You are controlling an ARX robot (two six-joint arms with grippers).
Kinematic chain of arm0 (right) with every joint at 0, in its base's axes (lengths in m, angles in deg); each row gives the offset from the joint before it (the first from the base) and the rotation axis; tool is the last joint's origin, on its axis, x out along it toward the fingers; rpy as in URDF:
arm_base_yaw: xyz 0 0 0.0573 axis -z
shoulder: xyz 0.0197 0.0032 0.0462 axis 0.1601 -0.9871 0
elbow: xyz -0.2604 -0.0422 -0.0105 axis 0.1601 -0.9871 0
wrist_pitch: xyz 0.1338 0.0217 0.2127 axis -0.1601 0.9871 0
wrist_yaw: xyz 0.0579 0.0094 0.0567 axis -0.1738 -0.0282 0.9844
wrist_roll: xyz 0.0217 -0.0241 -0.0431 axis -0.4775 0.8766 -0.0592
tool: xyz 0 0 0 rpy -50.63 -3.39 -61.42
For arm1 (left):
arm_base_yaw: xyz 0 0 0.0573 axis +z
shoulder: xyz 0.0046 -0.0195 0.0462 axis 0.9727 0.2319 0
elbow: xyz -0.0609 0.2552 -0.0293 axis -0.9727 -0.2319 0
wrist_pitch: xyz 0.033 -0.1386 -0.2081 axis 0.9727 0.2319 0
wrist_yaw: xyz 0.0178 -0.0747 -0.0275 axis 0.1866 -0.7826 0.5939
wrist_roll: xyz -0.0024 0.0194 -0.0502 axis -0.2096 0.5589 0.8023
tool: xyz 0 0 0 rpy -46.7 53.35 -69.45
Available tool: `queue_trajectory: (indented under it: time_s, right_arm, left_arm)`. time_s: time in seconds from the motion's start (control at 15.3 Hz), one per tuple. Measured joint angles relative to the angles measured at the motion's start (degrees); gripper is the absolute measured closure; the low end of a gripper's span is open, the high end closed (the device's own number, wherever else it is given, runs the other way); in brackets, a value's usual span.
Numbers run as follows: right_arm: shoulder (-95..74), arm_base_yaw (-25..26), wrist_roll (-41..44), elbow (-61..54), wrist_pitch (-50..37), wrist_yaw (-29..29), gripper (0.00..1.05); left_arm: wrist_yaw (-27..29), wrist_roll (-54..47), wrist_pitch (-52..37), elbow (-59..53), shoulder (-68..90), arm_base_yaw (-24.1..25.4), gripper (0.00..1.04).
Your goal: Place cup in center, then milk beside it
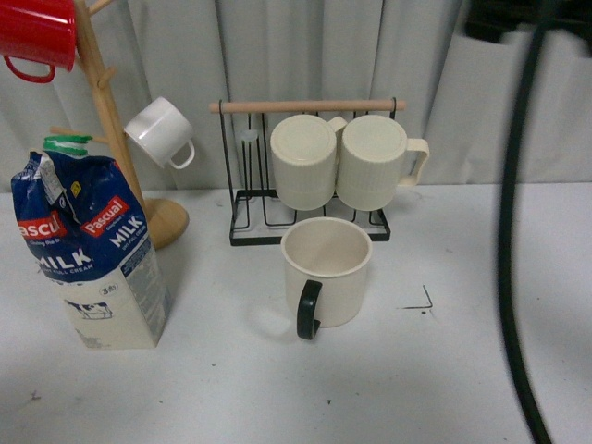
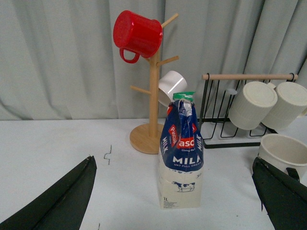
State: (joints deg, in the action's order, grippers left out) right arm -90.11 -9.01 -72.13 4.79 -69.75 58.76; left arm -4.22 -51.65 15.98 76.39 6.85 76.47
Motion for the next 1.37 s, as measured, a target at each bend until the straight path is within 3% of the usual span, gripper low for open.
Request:
queue_trajectory:
  time_s: [0.13, 0.33, 0.39, 0.52, 0.65, 0.91, 1.04, 1.37]
  right_arm:
    - [16.6, 10.6, 8.2, -18.1, -10.3, 1.3, 0.56]
    - [23.8, 11.9, 11.2, -30.5, -10.1, 5.6, 0.96]
    - [26.7, 12.7, 11.6, -32.5, -10.2, 6.0, 1.03]
    - [31.8, 13.8, 11.6, -35.4, -9.4, 7.0, 1.03]
    - [36.6, 18.3, 11.6, -38.8, -6.7, 11.1, 1.03]
    - [46.9, 18.5, 11.7, -42.6, -0.5, 11.4, 1.03]
    - [49.2, 18.5, 11.7, -45.1, -1.6, 11.4, 1.03]
    - [61.9, 18.5, 11.7, -45.6, 10.6, 11.4, 1.03]
  left_arm:
    - [0.0, 0.0, 0.0, 0.0, 0.0, 0.0, 0.07]
    - [0.0, 0.0, 0.0, 0.0, 0.0, 0.0, 0.07]
    - [0.0, 0.0, 0.0, 0.0, 0.0, 0.1, 0.07]
    - [0.0, 0.0, 0.0, 0.0, 0.0, 0.1, 0.07]
    - [0.0, 0.0, 0.0, 0.0, 0.0, 0.1, 0.07]
    - [0.0, 0.0, 0.0, 0.0, 0.0, 0.1, 0.07]
    - [0.0, 0.0, 0.0, 0.0, 0.0, 0.1, 0.07]
    - [0.0, 0.0, 0.0, 0.0, 0.0, 0.1, 0.07]
